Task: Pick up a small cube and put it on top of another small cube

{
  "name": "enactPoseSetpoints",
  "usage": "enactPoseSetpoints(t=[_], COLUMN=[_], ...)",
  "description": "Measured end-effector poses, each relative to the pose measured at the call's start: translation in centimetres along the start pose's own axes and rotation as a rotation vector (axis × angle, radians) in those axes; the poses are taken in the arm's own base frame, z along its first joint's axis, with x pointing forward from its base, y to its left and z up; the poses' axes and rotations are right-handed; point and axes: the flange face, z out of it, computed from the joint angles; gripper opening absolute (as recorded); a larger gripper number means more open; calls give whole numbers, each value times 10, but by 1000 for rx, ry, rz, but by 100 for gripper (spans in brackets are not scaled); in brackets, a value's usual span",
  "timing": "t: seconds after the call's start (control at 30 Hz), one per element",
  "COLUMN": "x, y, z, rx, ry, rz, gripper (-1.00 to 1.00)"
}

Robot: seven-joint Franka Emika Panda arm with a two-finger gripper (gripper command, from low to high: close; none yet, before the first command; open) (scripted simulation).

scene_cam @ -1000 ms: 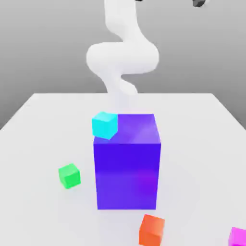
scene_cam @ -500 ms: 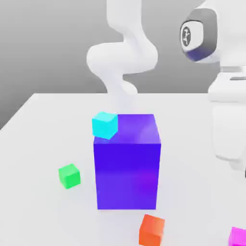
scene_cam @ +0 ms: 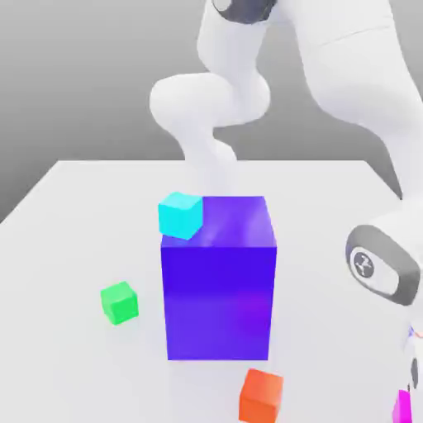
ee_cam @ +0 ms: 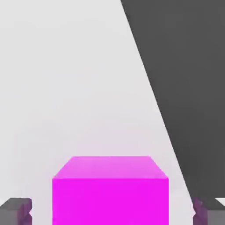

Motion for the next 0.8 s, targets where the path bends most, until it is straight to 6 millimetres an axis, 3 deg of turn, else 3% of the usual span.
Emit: enactPoseSetpoints(t=[0.13,0.27,0.3,0.43,0.57,0.63,0.67,0.73,0.8], x=[0,1,2,-20,-66,-98,-122,-169,-209], y=[0,0,8,99,187,231,263,306,328], z=[1,-51,-62,-104,-139,-154,-162,-177,-187], rx=[0,3,4,-56,-120,-150,-167,-196,-216], ry=[-1,3,19,65,97,110,115,126,134], rz=[-1,2,18,112,216,277,333,413,460], gripper=[-100,-100,-100,-100,-100,-100,-100,-100,-100])
